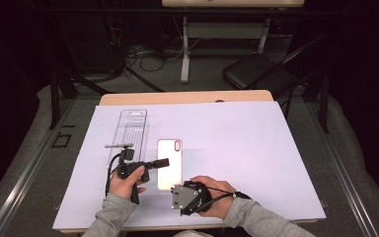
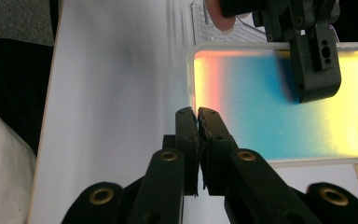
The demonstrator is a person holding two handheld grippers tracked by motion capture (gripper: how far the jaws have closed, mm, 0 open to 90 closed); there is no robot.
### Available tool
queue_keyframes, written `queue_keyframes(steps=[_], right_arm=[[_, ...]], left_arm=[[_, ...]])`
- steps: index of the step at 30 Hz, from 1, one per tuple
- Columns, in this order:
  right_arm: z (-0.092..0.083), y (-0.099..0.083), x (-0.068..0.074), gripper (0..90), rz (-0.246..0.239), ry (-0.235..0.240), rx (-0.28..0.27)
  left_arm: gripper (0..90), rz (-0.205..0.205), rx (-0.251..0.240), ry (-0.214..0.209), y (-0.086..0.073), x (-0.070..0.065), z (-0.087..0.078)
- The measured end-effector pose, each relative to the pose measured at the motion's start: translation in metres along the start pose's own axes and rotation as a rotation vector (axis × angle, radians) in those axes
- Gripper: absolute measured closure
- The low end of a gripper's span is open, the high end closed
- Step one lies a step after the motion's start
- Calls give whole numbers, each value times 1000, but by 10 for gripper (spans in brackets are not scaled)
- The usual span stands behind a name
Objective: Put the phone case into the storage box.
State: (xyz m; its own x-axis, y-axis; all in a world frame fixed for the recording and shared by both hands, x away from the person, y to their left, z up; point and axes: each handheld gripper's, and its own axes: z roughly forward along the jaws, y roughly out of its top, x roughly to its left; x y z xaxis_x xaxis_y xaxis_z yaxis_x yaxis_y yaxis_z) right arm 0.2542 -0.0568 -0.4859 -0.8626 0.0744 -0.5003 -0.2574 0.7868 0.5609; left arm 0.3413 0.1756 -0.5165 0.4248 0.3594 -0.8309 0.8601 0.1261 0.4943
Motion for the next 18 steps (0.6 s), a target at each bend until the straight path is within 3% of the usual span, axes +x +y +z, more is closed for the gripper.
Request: queue_keyframes(steps=[13,18], right_arm=[[-2,0,0,881,29,-1,-5],[-2,0,-1,879,17,-1,-11]], left_arm=[[808,1,2,9,-1,0,1],[808,11,3,15,0,0,0]])
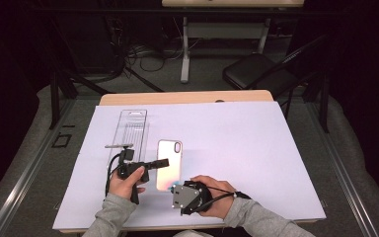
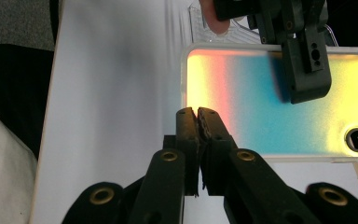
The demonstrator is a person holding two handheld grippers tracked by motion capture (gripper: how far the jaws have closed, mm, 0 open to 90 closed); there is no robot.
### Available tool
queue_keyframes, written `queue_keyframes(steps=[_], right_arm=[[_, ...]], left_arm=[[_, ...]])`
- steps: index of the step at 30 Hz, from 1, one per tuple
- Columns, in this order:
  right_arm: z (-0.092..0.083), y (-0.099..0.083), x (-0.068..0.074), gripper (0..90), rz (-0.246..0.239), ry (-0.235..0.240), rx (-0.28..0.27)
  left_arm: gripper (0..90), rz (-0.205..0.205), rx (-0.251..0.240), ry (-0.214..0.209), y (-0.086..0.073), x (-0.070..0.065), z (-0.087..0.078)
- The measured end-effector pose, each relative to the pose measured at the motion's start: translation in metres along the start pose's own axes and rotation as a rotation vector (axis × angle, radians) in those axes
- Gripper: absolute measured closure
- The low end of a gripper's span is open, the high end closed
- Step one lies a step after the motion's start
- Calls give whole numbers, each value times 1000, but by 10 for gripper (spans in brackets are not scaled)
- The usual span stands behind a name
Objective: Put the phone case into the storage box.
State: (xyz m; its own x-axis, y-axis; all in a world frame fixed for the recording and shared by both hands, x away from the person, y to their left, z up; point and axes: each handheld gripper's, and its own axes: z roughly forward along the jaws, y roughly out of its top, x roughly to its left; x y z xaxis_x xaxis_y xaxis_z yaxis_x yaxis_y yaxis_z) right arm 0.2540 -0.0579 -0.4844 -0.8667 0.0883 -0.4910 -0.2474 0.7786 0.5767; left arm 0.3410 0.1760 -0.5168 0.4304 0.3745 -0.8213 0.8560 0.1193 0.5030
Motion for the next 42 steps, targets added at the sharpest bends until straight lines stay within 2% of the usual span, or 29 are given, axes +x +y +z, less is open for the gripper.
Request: queue_keyframes(steps=[9,14,16,17,26,29,35,42], right_arm=[[-2,-1,-2,854,17,-1,-9],[-3,-3,-3,831,47,0,-24],[-4,-4,-3,820,73,0,-28],[-4,-4,-5,814,73,0,-34],[-9,-10,-13,733,178,3,-65],[-11,-12,-17,692,231,7,-79],[-15,-14,-21,631,280,10,-105],[-17,-17,-25,483,341,22,-113]], left_arm=[[808,6,-18,3,0,-1,-2],[808,15,-27,4,0,-2,-4],[809,21,-31,5,0,-2,-4],[809,28,-35,3,0,-2,-4],[810,75,-50,7,1,-6,-7],[810,94,-61,4,2,-8,-8],[810,159,-72,23,3,-15,-12],[810,204,-83,26,4,-22,-15]])
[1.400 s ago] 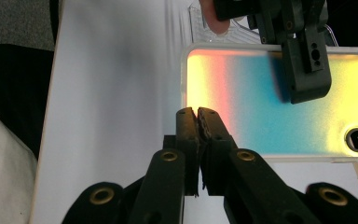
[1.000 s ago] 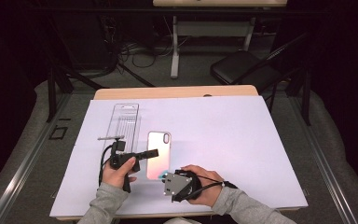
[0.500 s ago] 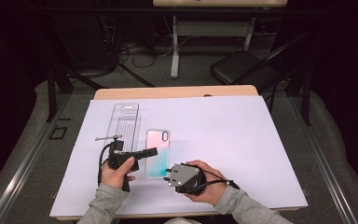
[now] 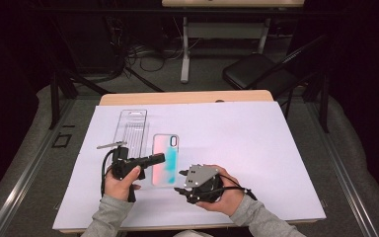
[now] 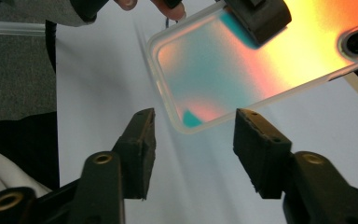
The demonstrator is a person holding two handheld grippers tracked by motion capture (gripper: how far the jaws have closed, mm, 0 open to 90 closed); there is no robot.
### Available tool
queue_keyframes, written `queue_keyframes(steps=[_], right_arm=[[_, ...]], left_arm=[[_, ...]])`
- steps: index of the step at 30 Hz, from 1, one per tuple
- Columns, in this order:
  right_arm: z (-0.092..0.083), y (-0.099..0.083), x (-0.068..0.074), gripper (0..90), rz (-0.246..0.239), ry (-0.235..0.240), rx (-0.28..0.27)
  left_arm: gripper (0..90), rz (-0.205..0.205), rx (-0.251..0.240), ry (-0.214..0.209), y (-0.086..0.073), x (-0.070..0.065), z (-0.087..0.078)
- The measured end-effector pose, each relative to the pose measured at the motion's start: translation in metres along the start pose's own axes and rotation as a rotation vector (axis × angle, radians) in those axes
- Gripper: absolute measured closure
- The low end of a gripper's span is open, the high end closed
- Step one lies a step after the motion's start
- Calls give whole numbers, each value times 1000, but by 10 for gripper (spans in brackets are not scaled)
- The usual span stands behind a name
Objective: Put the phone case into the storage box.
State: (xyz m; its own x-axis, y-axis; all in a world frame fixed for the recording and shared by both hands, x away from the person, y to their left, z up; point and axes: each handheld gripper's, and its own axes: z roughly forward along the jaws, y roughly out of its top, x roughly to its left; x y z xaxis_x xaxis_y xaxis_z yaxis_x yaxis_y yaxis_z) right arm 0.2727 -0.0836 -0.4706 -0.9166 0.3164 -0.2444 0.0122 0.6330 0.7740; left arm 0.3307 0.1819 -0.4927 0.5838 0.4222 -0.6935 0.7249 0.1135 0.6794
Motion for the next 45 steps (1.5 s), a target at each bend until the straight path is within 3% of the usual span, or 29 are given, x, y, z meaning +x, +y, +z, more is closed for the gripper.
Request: queue_keyframes(steps=[10,15,26,40,45], right_arm=[[-2,-2,-9,397,92,41,3],[-6,-5,-16,394,167,65,-40],[-13,-14,-27,422,313,101,-142],[-13,-25,-39,469,469,180,-182],[-12,-28,-41,496,499,188,-188]], left_arm=[[810,57,-12,3,1,-5,-2],[810,90,-19,-2,2,-8,-3],[810,139,-16,-26,0,-13,-1],[810,176,-4,-71,-4,-21,4],[810,187,4,-86,-6,-23,7]])
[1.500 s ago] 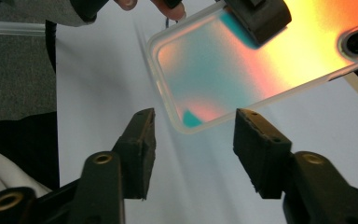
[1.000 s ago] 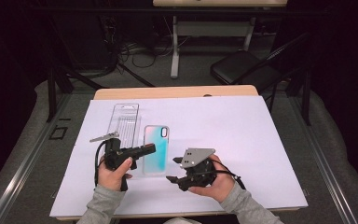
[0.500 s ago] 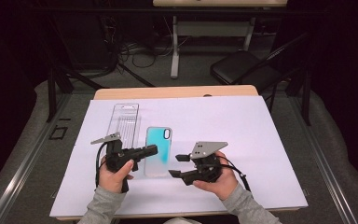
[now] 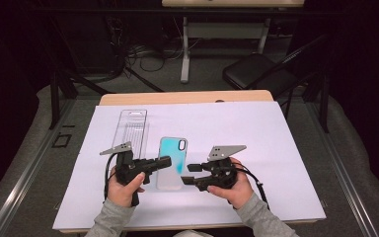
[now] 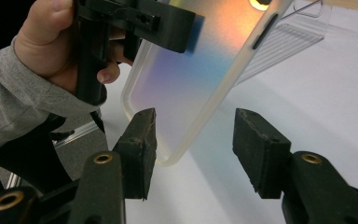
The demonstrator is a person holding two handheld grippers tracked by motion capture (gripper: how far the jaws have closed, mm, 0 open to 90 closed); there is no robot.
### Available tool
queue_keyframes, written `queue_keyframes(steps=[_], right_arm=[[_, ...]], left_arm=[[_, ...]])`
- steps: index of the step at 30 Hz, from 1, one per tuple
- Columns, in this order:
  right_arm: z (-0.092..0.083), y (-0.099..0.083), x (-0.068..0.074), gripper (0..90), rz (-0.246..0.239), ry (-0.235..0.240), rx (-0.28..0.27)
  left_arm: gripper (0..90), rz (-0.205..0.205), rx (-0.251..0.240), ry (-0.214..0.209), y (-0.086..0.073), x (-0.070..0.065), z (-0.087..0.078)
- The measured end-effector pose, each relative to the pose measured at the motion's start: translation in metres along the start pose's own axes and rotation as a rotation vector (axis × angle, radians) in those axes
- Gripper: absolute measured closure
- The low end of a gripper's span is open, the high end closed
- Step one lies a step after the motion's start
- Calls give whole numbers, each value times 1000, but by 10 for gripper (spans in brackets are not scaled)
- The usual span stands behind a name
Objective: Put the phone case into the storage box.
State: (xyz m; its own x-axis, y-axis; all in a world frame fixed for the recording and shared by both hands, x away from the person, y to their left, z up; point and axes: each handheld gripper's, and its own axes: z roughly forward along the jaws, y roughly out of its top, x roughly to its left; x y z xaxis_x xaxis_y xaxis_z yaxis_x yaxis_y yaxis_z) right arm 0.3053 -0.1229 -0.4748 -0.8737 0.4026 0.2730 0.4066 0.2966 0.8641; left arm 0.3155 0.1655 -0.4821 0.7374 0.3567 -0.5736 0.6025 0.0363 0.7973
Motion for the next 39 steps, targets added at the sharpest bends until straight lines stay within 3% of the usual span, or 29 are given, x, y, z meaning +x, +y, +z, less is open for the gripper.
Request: queue_keyframes(steps=[19,29,39], right_arm=[[0,-4,-6,620,96,77,2],[-1,-4,-8,713,104,83,10],[-2,-5,-10,753,146,103,3]], left_arm=[[810,20,18,-50,-4,-9,9],[810,30,30,-60,-5,-12,12],[810,31,29,-60,-5,-12,12]])
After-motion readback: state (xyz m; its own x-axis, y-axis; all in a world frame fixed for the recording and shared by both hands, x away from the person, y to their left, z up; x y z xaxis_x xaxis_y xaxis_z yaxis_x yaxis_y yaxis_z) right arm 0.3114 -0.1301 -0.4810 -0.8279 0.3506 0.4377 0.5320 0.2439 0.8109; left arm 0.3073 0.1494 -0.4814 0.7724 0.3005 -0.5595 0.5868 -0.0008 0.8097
